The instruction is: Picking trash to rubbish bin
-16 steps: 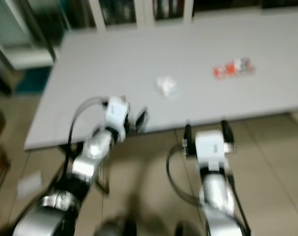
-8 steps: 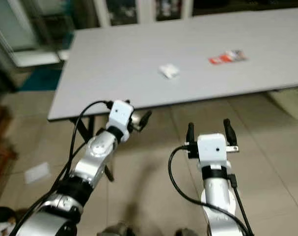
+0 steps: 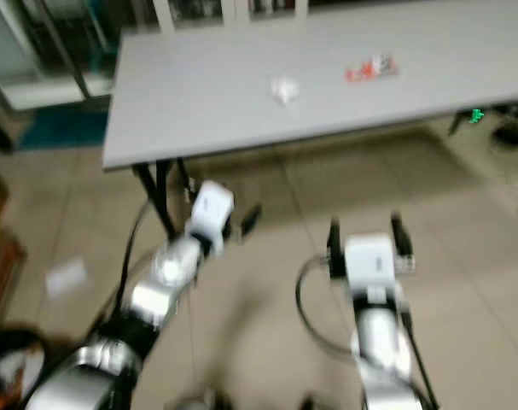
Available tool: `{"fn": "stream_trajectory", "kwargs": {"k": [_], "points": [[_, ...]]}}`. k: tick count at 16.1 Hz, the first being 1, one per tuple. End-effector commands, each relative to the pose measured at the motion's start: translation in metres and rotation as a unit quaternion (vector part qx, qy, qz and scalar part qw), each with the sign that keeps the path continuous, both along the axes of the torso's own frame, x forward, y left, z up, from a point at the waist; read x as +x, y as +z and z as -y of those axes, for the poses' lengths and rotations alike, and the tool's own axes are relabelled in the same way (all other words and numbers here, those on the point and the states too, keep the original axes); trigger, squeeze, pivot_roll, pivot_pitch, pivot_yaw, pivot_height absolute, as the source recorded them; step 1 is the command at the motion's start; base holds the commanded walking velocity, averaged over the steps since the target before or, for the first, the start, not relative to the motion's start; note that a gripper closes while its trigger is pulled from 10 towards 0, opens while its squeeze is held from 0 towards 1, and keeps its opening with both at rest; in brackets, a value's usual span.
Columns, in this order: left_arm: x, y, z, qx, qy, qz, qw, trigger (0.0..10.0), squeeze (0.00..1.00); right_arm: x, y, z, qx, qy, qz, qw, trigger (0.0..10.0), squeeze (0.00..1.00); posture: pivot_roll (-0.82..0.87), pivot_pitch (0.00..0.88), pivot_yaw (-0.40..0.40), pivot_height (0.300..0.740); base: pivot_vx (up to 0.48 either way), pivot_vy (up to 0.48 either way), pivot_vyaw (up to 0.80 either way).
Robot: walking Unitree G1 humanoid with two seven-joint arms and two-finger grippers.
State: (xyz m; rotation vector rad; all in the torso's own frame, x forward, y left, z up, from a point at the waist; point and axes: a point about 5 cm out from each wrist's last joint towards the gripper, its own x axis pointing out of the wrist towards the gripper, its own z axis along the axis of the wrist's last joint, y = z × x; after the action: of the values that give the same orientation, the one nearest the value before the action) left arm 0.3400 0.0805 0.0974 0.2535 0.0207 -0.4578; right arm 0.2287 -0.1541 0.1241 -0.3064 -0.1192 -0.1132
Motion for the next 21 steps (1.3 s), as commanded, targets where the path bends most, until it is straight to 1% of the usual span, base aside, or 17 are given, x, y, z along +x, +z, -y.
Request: {"fn": "stream_trajectory", "kwargs": {"k": [1,4,8,11,12,13,14,15,16,17,18,19,21], "points": [[0.0,-0.002,-0.002,0.005,0.002,-0.001,1.0,10.0,0.0,0.001,0.002,-0.001,0.003,0.007,0.001,1.0,10.0,0.0,0.06,0.094,0.052,0.74,0.0,0.0,0.0],[-0.001,-0.01,0.0,0.012,0.002,-0.013,1.0,10.0,0.0,0.003,-0.002,-0.001,0.007,0.007,-0.006,1.0,10.0,0.0,0.05,0.091,0.05,0.74,0.0,0.0,0.0],[-0.006,-0.03,0.002,0.033,0.003,-0.054,0.998,10.0,0.0,0.003,-0.02,0.003,0.029,-0.002,-0.039,0.999,10.0,0.0,0.06,0.092,0.04,0.74,0.0,0.0,0.0],[-0.01,-0.046,0.0,0.057,0.002,-0.093,0.994,10.0,0.0,0.006,-0.042,0.01,0.073,-0.021,-0.08,0.994,10.0,0.0,0.06,0.093,0.037,0.74,0.0,0.0,0.0],[-0.015,-0.056,-0.002,0.08,0.001,-0.113,0.99,10.0,0.0,0.008,-0.064,0.014,0.102,-0.032,-0.118,0.987,10.0,0.0,0.06,0.088,0.035,0.74,0.0,0.0,0.0],[-0.016,-0.058,-0.002,0.083,0.002,-0.116,0.99,10.0,0.0,0.008,-0.069,0.015,0.11,-0.036,-0.128,0.985,10.0,0.0,0.06,0.088,0.035,0.74,0.0,0.0,0.0],[-0.019,-0.064,-0.003,0.099,0.001,-0.126,0.987,10.0,0.0,0.009,-0.083,0.02,0.133,-0.05,-0.15,0.978,10.0,0.0,0.06,0.085,0.033,0.74,0.0,0.0,0.0],[-0.028,-0.079,-0.008,0.097,0.014,-0.175,0.98,10.0,0.0,0.008,-0.107,0.025,0.147,-0.063,-0.197,0.967,10.0,0.0,0.05,0.075,0.027,0.74,0.0,0.0,0.0],[-0.033,-0.088,-0.01,0.1,0.024,-0.203,0.974,10.0,0.0,0.007,-0.121,0.029,0.15,-0.07,-0.224,0.96,10.0,0.0,0.05,0.067,0.023,0.74,0.0,0.0,0.0],[-0.042,-0.099,-0.014,0.131,0.023,-0.226,0.965,10.0,0.0,0.003,-0.141,0.035,0.159,-0.083,-0.269,0.946,10.0,0.0,0.05,0.061,0.017,0.74,0.0,0.0,0.0],[-0.044,-0.101,-0.015,0.145,0.021,-0.225,0.963,10.0,0.0,0.0,-0.146,0.037,0.163,-0.087,-0.283,0.941,10.0,0.0,0.05,0.056,0.012,0.74,0.0,0.0,0.0],[-0.049,-0.106,-0.017,0.161,0.015,-0.231,0.959,10.0,0.0,-0.005,-0.157,0.04,0.175,-0.097,-0.309,0.93,10.0,0.0,0.05,0.051,0.006,0.74,0.0,0.0,0.0],[-0.059,-0.117,-0.023,0.17,0.021,-0.26,0.95,10.0,0.0,-0.014,-0.172,0.045,0.206,-0.113,-0.338,0.911,10.0,0.0,0.05,0.043,-0.003,0.74,0.0,0.0,0.0]]}}
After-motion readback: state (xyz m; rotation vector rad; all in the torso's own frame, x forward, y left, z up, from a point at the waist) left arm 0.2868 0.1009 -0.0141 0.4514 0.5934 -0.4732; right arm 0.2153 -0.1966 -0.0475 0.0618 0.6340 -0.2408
